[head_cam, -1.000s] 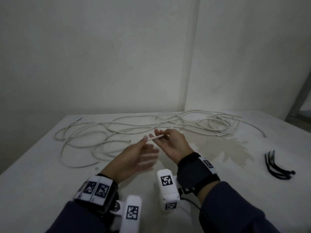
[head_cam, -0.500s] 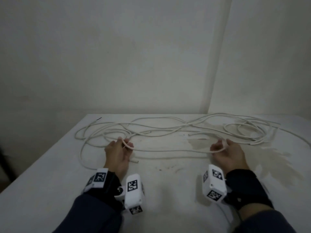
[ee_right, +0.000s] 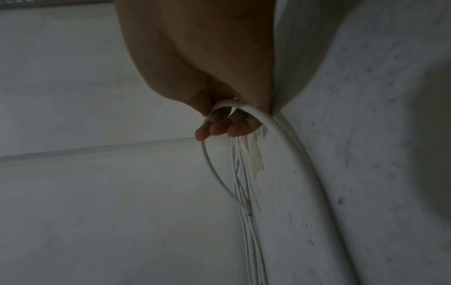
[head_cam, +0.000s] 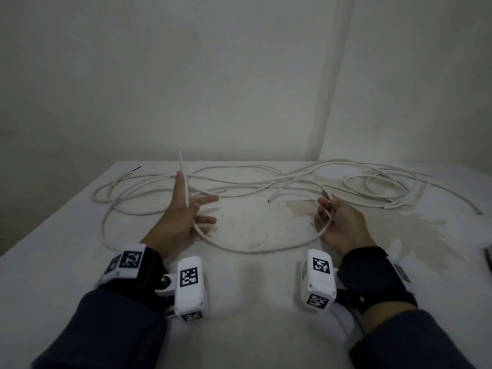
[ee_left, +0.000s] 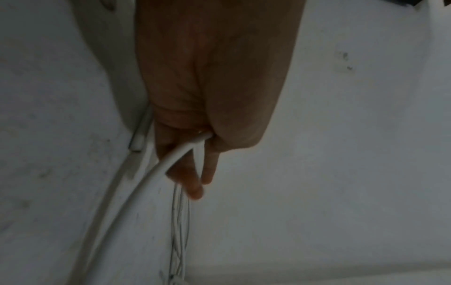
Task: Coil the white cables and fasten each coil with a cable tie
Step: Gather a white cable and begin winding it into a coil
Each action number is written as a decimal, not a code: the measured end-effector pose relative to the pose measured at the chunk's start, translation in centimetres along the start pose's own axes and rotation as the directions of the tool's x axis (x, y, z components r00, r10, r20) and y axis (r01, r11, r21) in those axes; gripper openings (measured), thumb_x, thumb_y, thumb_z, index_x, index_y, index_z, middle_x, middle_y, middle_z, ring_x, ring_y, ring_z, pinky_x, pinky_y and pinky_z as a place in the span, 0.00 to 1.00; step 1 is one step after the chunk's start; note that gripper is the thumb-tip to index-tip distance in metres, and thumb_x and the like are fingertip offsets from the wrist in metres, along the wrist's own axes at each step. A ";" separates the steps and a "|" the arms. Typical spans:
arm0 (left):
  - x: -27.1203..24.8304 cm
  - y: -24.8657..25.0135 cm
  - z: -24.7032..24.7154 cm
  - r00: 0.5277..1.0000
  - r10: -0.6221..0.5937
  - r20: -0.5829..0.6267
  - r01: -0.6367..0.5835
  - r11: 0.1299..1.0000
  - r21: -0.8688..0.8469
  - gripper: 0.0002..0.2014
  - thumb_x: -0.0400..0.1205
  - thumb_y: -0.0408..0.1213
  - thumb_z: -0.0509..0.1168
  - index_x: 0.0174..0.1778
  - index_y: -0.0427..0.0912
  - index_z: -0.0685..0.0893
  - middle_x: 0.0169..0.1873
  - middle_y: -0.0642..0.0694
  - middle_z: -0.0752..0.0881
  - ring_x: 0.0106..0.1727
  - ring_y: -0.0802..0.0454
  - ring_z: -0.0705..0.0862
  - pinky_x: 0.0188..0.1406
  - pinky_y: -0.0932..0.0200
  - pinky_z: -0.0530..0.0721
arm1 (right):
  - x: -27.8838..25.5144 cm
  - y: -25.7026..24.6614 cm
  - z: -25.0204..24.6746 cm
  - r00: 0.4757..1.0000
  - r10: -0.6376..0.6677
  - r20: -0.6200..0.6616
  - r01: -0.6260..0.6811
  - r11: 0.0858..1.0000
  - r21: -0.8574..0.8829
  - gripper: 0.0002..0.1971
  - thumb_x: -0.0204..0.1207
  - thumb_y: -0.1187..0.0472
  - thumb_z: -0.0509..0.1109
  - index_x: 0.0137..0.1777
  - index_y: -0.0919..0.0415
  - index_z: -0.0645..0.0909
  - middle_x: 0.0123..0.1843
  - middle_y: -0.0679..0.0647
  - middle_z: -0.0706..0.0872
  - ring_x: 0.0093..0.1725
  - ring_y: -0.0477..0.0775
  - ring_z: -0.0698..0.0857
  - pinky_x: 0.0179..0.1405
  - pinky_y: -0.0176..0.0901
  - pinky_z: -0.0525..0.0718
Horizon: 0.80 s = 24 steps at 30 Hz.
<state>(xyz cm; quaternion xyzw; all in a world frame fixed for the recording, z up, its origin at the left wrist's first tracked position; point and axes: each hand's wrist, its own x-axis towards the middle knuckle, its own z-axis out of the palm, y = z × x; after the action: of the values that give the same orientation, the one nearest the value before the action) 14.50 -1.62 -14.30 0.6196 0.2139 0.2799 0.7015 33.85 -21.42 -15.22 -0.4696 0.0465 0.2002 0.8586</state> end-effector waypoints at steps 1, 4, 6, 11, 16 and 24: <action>0.0 0.3 0.0 0.997 0.048 -0.054 -0.047 0.999 0.016 0.24 0.90 0.28 0.48 0.76 0.55 0.51 0.58 0.44 0.85 0.24 0.55 0.84 0.19 0.67 0.79 | 0.0 -0.2 -0.2 1.000 0.004 0.000 -0.004 1.000 0.015 0.13 0.84 0.66 0.55 0.44 0.58 0.81 0.25 0.45 0.84 0.21 0.40 0.78 0.25 0.33 0.75; -0.1 1.8 0.2 0.967 0.197 -0.160 -0.181 0.978 0.106 0.09 0.90 0.31 0.49 0.63 0.45 0.58 0.57 0.43 0.85 0.18 0.57 0.79 0.14 0.69 0.70 | -0.1 -0.7 -0.8 1.000 0.019 -0.018 -0.017 0.996 0.092 0.13 0.82 0.68 0.55 0.40 0.58 0.78 0.28 0.48 0.81 0.24 0.44 0.76 0.27 0.36 0.72; -0.2 2.6 1.0 0.956 0.281 -0.091 -0.246 0.928 0.279 0.11 0.89 0.34 0.51 0.68 0.42 0.67 0.52 0.47 0.87 0.17 0.60 0.75 0.15 0.69 0.69 | -0.3 -0.9 -1.0 0.999 0.036 -0.029 -0.032 0.991 0.129 0.13 0.79 0.70 0.54 0.40 0.59 0.78 0.31 0.50 0.77 0.27 0.47 0.72 0.29 0.38 0.70; 0.1 6.3 6.3 0.879 0.417 0.230 -0.472 0.826 0.307 0.14 0.89 0.32 0.53 0.66 0.41 0.79 0.34 0.48 0.86 0.17 0.62 0.66 0.18 0.71 0.67 | -0.4 -0.6 -0.7 0.999 0.041 0.015 -0.043 0.992 0.122 0.07 0.81 0.59 0.64 0.43 0.56 0.81 0.26 0.49 0.72 0.20 0.46 0.68 0.23 0.38 0.69; 2.6 10.2 9.1 0.900 0.435 0.003 -0.435 0.900 -0.022 0.13 0.89 0.33 0.52 0.63 0.42 0.79 0.26 0.52 0.83 0.16 0.60 0.62 0.15 0.70 0.61 | -0.1 -0.6 -0.9 1.000 -0.027 -0.006 0.027 0.984 0.175 0.08 0.83 0.59 0.63 0.47 0.55 0.83 0.26 0.47 0.70 0.17 0.42 0.68 0.24 0.36 0.67; 7.2 5.9 5.9 0.942 0.061 -0.329 0.015 0.974 0.225 0.25 0.87 0.46 0.56 0.79 0.43 0.64 0.66 0.36 0.77 0.57 0.45 0.82 0.55 0.54 0.83 | 0.1 -0.6 -0.9 1.000 0.021 -0.006 -0.019 0.979 0.204 0.05 0.81 0.60 0.65 0.48 0.54 0.82 0.31 0.47 0.80 0.25 0.45 0.74 0.30 0.38 0.72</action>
<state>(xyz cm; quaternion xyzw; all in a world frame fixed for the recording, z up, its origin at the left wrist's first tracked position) 23.00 -0.89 -7.28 0.6409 0.3526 0.3629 0.5772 34.31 -22.43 -15.28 -0.3793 0.0751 0.2011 0.9000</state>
